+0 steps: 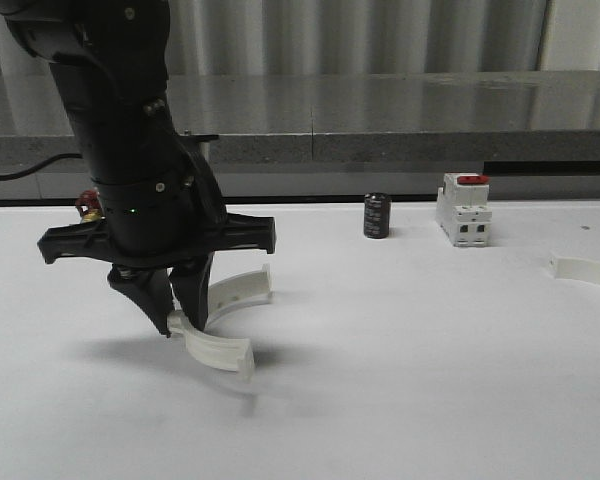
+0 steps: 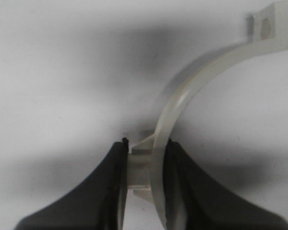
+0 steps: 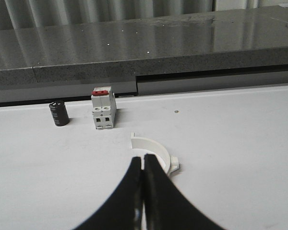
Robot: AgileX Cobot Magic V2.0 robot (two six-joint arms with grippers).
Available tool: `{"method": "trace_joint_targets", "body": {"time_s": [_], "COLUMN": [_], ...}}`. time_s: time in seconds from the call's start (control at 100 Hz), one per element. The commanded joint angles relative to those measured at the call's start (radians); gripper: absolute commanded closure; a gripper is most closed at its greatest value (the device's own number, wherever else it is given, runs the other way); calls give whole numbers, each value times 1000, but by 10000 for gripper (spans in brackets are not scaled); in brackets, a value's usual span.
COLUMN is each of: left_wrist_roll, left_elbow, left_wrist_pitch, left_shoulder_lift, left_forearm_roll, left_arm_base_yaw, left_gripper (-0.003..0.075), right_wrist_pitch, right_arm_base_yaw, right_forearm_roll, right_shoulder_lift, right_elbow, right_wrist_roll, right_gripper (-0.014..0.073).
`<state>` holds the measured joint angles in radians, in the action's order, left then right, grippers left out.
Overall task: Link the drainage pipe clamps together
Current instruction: 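Lower the clamp half onto the table center, open left gripper, then raise the left gripper away from the placed clamp half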
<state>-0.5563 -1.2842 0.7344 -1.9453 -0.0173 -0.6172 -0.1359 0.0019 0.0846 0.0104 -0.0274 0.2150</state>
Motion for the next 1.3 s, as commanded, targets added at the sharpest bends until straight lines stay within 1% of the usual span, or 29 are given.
{"method": "trace_joint_targets", "body": {"time_s": [0.0,0.04,0.09,0.16,0.23,0.28,0.3,0.35,0.4,0.45,0.65,0.79,0.88,1.0,1.29], "left_wrist_roll": [-10,-9,-5,14,24,35,40,44,46,46,46,54,77,76,60], "left_elbow": [-25,-25,-25,-25,-25,-25,-25,-25,-25,-25,-25,-25,-25,-25,16], "left_wrist_pitch": [-11,-11,-11,-11,-11,-11,-11,-11,-11,-14,-16,-39,-74,-96,-84], "left_shoulder_lift": [49,49,49,49,49,49,49,49,49,49,69,131,197,297,555], "left_forearm_roll": [-5,-5,-5,-5,-5,-5,-5,-5,-11,-18,-59,-94,-105,-160,-366], "left_arm_base_yaw": [-9,-9,-9,-9,-9,-9,-9,-9,-9,-9,-9,-9,-11,-11,-2], "left_gripper": [683,673,642,559,441,328,300,192,126,94,90,90,91,91,91], "right_wrist_pitch": [77,77,77,77,77,77,77,77,77,77,77,77,77,77,77], "right_arm_base_yaw": [-6,-6,-6,-6,-6,-6,-6,-6,-6,-6,-6,-6,-6,-6,-6], "right_forearm_roll": [-1,-1,-1,-1,-1,-1,-1,-1,-1,-1,-1,-1,-1,-1,-1], "right_shoulder_lift": [21,21,21,21,21,21,21,21,21,21,21,21,21,21,21], "right_elbow": [15,15,15,15,15,15,15,15,15,15,15,15,15,15,15], "right_wrist_roll": [-2,-2,-2,-2,-2,-2,-2,-2,-2,-2,-2,-2,-2,-2,-2], "right_gripper": [661,661,661,661,661,661,661,661,661,661,661,661,661,661,661]}}
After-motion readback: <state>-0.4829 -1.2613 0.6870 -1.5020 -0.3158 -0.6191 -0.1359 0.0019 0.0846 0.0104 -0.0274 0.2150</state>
